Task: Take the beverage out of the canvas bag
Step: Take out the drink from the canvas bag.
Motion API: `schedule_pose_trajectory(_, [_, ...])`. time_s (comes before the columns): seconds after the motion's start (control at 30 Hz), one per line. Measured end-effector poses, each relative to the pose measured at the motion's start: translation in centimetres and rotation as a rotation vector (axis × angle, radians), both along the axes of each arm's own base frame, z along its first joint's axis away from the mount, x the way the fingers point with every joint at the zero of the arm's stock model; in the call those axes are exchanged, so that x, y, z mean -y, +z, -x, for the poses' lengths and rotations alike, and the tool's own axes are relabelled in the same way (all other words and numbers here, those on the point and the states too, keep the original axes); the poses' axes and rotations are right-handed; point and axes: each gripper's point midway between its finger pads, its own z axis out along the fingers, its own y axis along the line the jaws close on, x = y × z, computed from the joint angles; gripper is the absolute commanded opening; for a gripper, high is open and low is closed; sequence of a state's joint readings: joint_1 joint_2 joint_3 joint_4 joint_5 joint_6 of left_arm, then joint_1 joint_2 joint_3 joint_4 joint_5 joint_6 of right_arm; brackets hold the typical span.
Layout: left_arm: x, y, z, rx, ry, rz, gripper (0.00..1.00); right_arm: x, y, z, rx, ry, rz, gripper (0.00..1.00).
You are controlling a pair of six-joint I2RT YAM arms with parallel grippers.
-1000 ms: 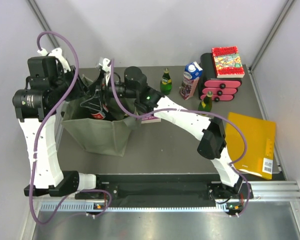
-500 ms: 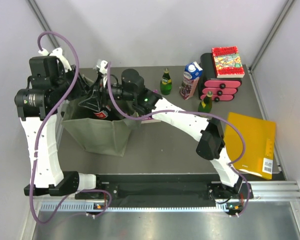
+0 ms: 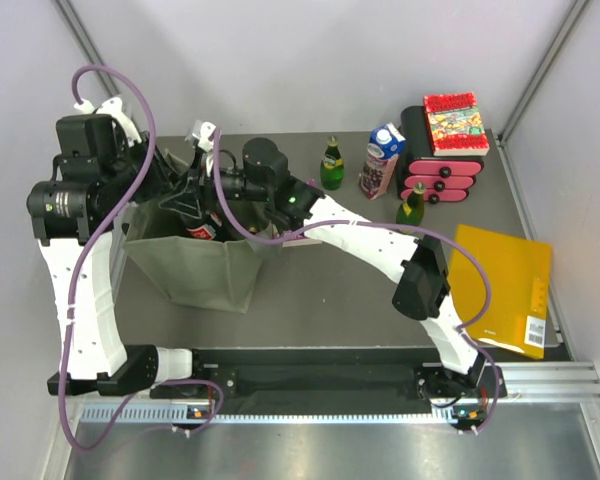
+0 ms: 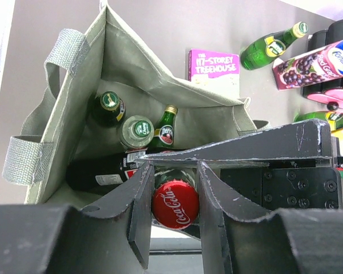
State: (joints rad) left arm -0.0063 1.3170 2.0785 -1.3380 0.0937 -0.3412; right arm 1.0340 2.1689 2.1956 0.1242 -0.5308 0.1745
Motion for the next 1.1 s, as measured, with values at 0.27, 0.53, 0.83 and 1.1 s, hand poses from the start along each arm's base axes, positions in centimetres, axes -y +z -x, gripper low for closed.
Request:
schedule_pose_trajectory(0.27, [0.1,0.0,-0.1,0.006,0.009,0.02,0.5,0.1,0.1,-0.2,0.013,-0.001,-0.004,0.0])
schedule_pose_trajectory(0.53, [1.2,5.6,-0.7,0.242,0.006,0.118,0.65,0.5,-0.3,-1.1,0.019,-0.014,0.012,0.0])
schedule_pose_trajectory(0.83, [0.7,8.7,-0.2,0.357,0.041,0.126,0.73,1.0,0.1,-1.9,0.002,-0.027,0.008,0.0])
schedule_pose_trajectory(1.1, [-1.4,9.5,1.7,0.429,0.135,0.065,0.78,2.0,0.6,-3.3,-0.045,-0.043,0.005,0.0])
